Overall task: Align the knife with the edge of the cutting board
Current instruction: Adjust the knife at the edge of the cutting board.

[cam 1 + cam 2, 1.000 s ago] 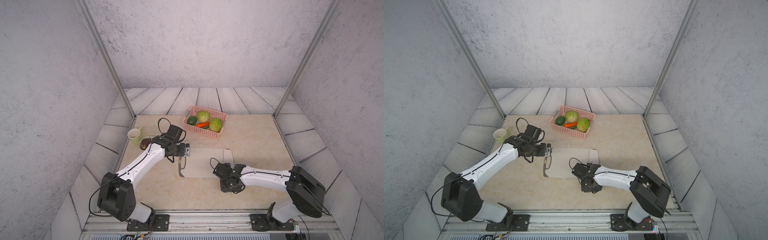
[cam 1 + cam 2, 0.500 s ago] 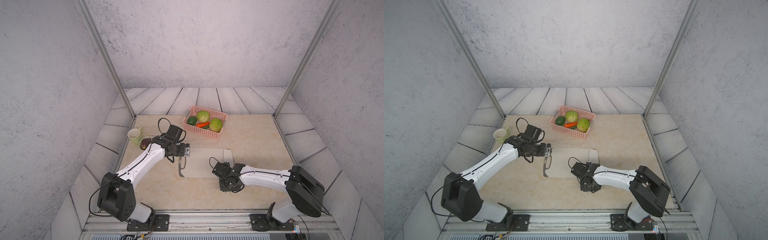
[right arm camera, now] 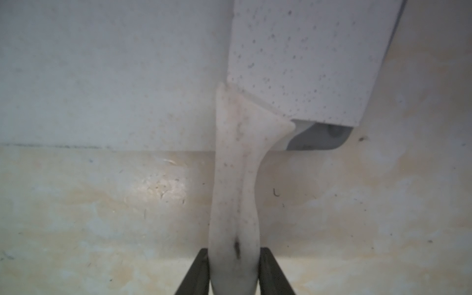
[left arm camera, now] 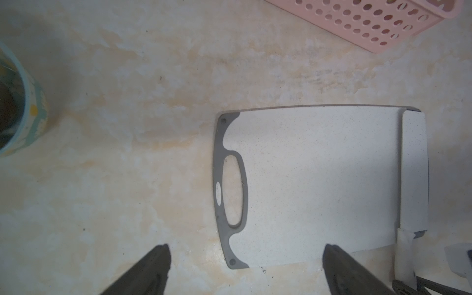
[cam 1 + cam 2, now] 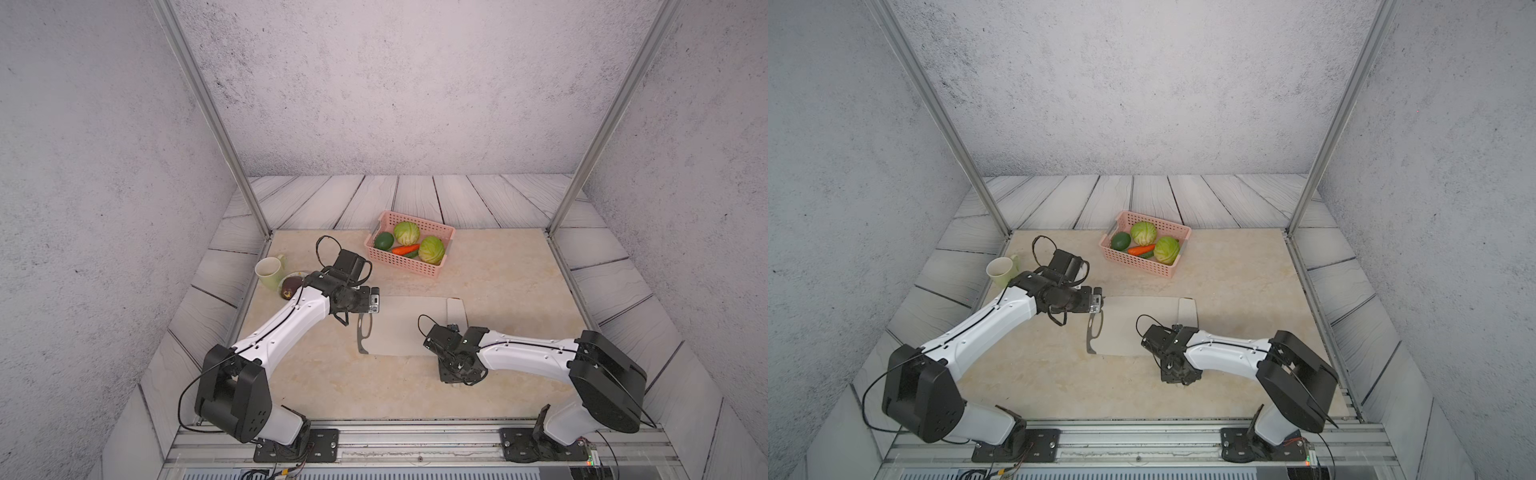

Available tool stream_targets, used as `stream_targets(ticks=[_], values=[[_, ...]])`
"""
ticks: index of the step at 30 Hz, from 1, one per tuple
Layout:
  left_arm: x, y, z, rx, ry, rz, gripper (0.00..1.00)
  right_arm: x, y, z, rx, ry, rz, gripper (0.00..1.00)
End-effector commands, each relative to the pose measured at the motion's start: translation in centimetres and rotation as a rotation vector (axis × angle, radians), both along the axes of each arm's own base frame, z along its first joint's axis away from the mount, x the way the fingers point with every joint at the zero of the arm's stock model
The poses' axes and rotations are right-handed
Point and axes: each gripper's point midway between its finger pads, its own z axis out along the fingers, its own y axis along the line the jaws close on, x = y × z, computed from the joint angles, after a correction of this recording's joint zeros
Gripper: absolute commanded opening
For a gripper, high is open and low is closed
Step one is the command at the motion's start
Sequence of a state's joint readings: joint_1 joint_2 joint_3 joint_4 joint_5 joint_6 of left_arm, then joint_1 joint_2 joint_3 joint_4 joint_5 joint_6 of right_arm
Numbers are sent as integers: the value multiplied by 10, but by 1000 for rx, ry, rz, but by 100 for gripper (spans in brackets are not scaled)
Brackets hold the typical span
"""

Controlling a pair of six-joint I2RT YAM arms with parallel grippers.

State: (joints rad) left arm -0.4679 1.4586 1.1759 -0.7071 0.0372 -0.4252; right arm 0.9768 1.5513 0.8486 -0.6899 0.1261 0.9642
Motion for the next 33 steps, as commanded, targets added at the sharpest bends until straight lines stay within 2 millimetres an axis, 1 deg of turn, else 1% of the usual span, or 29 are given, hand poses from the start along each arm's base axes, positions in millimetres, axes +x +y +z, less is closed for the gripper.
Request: stream_targets(ticks=[1,19,33], values=[[2,-2,6,13,-11,-14,98,5,-1,3,-30,-17,8,34],[1,-2,6,17,-11,-17,98,9,-2,1,-48,-20,8,34],[1,-2,6,23,-12,-16,98,10,-7,0,-60,-20,10,34]])
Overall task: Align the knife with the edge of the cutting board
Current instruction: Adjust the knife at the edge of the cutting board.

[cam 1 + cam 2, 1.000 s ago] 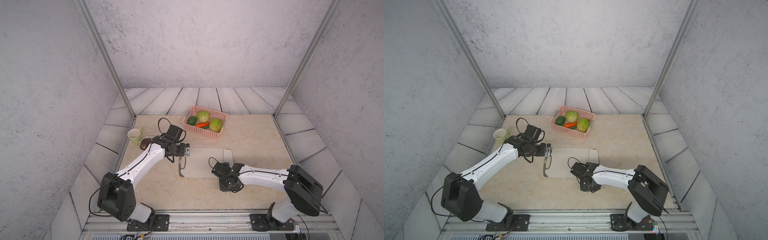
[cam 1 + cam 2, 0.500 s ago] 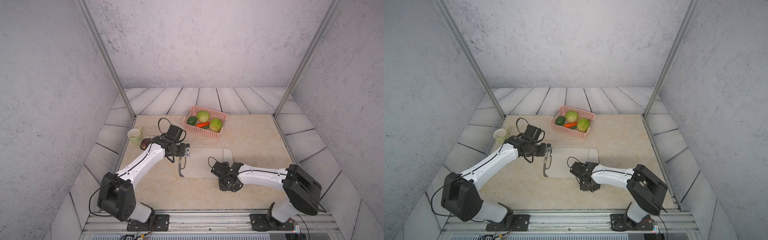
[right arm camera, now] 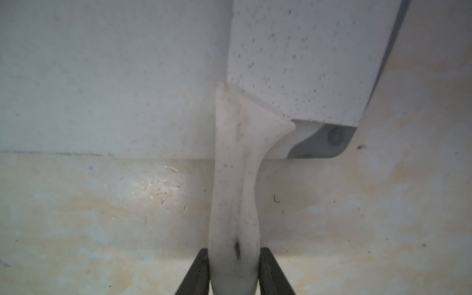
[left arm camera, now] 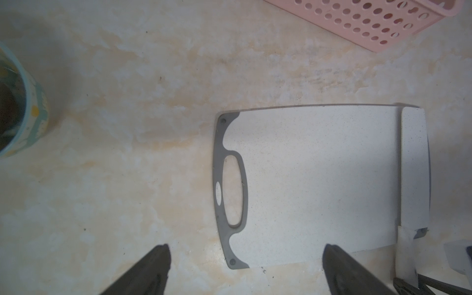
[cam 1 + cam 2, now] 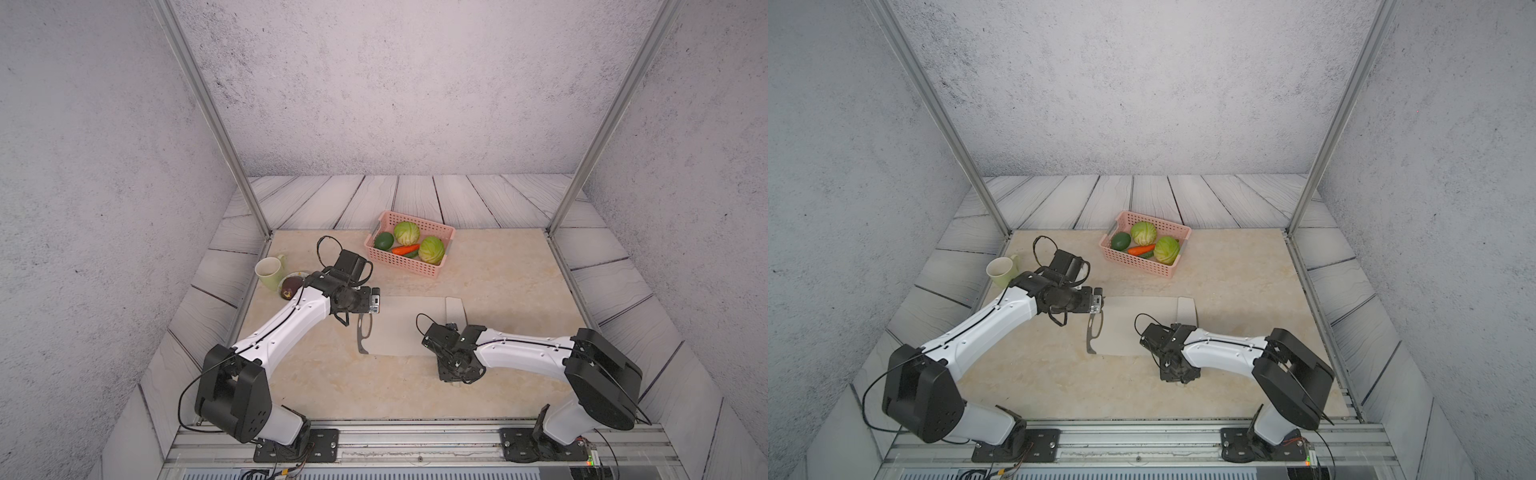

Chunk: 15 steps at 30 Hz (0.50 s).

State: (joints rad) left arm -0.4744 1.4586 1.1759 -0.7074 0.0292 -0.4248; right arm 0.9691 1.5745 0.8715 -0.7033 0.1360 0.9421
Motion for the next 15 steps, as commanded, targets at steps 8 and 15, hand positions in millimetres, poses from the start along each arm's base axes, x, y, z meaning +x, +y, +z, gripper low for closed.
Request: stream_targets(ticks=[8,15], values=[[1,-1,5,20,-8,-14,98,7,-12,1,-56,-24,-13,34],[1,-1,5,22,-7,-16,98,7,-12,0,-63,-20,-15,33]])
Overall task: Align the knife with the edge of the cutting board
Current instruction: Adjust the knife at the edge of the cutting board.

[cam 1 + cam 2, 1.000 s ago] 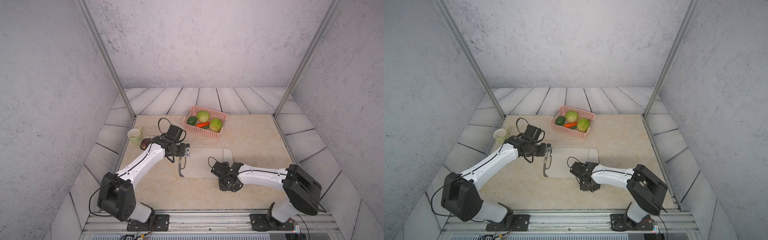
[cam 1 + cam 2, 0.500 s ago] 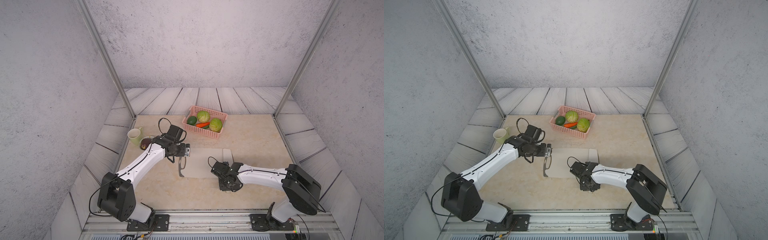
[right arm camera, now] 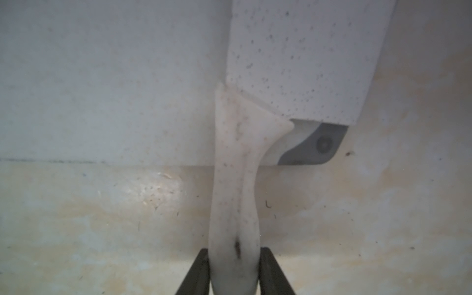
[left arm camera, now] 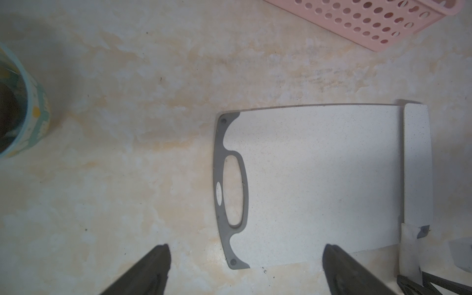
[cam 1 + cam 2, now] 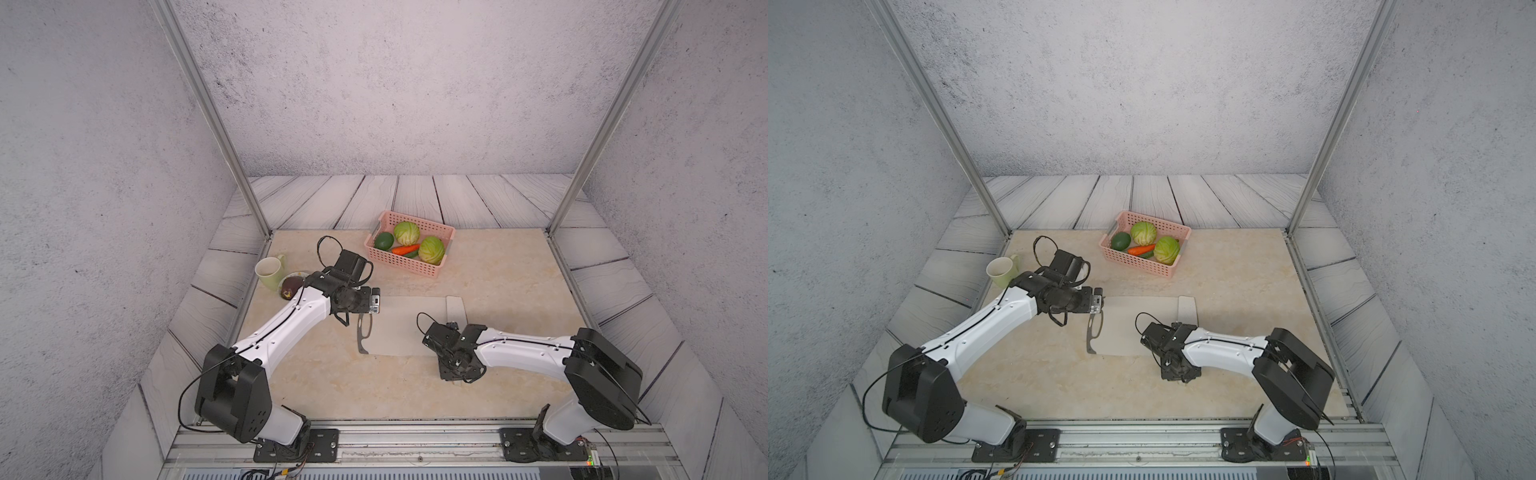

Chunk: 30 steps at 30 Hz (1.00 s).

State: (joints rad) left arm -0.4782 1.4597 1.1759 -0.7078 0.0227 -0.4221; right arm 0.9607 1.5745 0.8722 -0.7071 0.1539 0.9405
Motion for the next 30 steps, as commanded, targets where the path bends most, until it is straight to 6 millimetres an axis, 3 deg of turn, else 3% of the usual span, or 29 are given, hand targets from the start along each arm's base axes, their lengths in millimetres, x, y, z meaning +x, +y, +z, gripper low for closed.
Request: stream_targets(ticks=[1,16,30], values=[[1,-1,5,15,-5,-11,98,3,-8,-1,-50,-7,-9,33],[1,-1,5,19,-5,-13,98,3,-9,0,-50,-8,-9,33],[1,-2,6,20,-8,-14,98,4,-8,1,-45,-11,-5,42]])
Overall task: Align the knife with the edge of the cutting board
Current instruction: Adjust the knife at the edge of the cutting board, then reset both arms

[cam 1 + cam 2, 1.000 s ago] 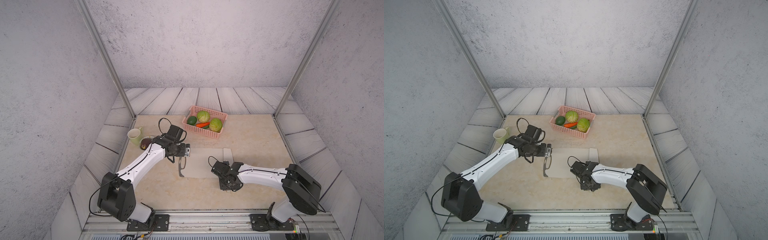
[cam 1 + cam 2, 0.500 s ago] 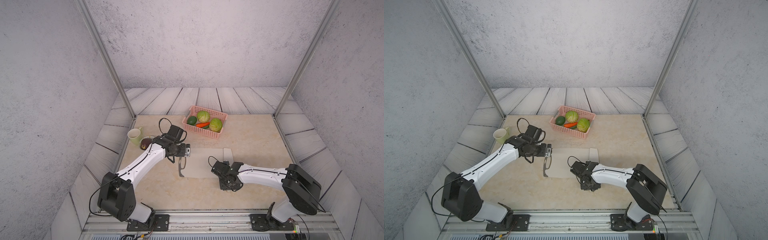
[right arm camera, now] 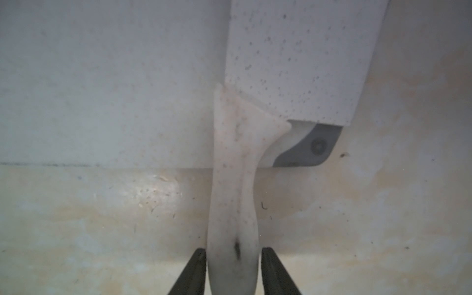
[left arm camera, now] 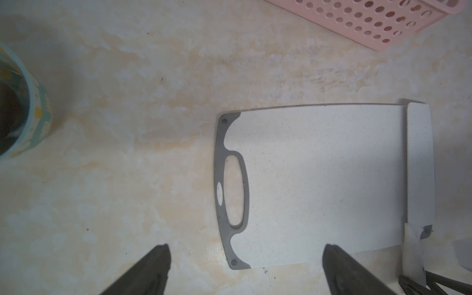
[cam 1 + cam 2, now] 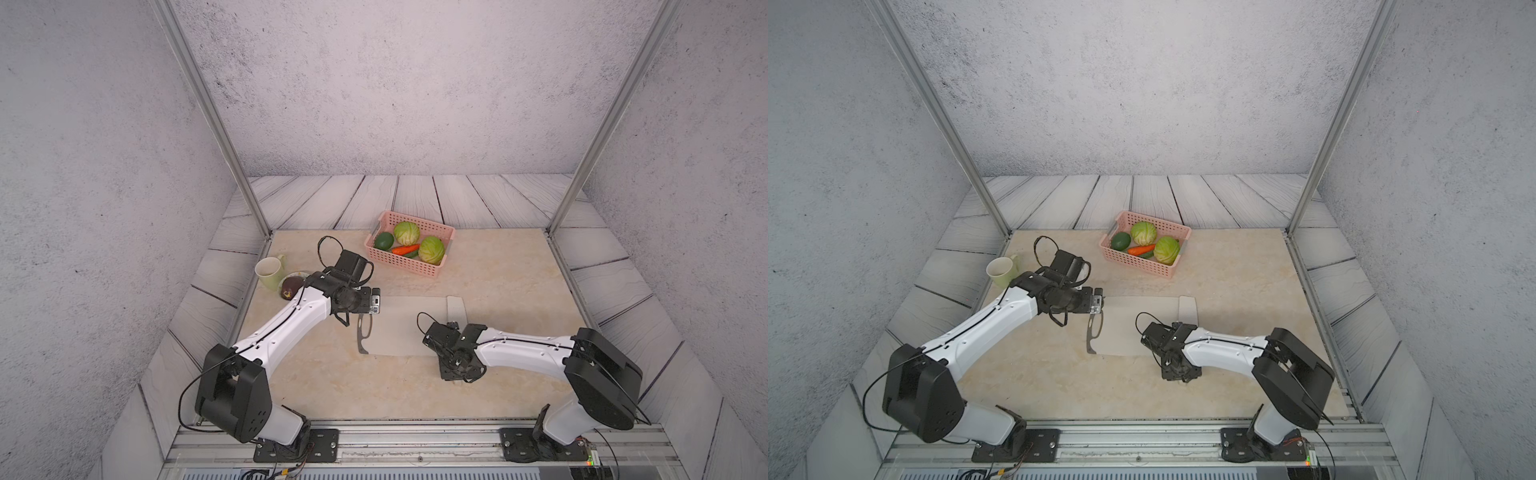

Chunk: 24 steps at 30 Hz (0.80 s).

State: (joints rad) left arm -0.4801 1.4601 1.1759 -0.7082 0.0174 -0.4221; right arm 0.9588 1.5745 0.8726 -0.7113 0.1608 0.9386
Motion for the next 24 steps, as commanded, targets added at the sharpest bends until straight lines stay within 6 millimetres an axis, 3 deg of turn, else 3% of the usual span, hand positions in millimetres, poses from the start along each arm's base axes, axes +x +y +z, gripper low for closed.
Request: stream_targets(ticks=[1,16,23,24], values=[[1,-2,6,16,-6,-14,98,3,-6,1,-37,-9,-4,43],[1,-1,7,19,-10,-12,98,7,-1,26,14,-49,29,64],[2,0,8,21,-16,-9,98,16,2,61,74,-108,71,98],[1,0,9,21,-18,-8,98,17,2,67,87,-114,73,99]])
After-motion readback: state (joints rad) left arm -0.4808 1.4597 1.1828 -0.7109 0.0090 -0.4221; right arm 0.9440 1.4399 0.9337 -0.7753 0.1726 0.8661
